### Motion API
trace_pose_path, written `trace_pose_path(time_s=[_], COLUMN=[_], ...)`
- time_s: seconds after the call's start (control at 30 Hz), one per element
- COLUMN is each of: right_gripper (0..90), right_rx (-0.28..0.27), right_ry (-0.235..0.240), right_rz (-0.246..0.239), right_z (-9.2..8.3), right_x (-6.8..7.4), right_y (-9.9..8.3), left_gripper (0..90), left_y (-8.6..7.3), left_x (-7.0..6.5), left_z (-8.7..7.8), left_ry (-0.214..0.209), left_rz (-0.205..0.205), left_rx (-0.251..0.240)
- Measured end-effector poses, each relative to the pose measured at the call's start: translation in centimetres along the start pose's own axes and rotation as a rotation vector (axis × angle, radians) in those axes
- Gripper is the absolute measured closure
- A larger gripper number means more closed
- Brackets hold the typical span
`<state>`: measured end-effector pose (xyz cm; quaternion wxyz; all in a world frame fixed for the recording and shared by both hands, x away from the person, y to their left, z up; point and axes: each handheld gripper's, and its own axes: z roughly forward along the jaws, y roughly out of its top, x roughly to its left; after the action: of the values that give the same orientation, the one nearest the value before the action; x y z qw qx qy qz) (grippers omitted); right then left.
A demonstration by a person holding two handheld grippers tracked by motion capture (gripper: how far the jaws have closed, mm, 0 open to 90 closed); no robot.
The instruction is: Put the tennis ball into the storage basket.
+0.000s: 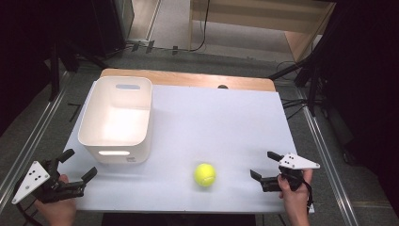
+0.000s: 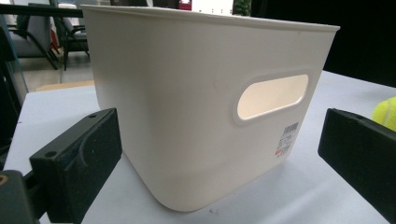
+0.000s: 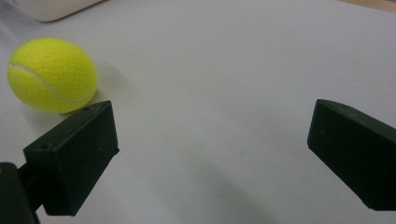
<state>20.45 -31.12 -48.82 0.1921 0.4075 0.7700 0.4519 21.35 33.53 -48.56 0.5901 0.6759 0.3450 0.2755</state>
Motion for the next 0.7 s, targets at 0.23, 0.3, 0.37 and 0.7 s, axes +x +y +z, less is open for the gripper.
trace_pose_path(time_s=[0.23, 0.3, 0.37, 0.7], right_gripper=[0.8, 0.8, 0.8, 0.8], right_rx=[0.012, 0.019, 0.025, 0.068], right_ry=[0.014, 0.022, 0.029, 0.070], right_rz=[-0.013, -0.022, -0.021, -0.083], right_z=[0.4, 0.5, 0.8, 2.2], right_x=[0.6, 0.8, 1.0, 2.4], right_y=[0.6, 0.8, 1.0, 2.5], left_gripper=[0.0, 0.0, 0.0, 0.0], left_y=[0.0, 0.0, 0.0, 0.0], left_x=[0.0, -0.1, -0.1, -0.1], left_z=[0.0, 0.0, 0.0, 0.0], left_ry=[0.001, 0.001, 0.002, 0.000], left_rz=[0.003, 0.004, 0.004, 0.005], left_rx=[0.001, 0.001, 0.001, 0.002])
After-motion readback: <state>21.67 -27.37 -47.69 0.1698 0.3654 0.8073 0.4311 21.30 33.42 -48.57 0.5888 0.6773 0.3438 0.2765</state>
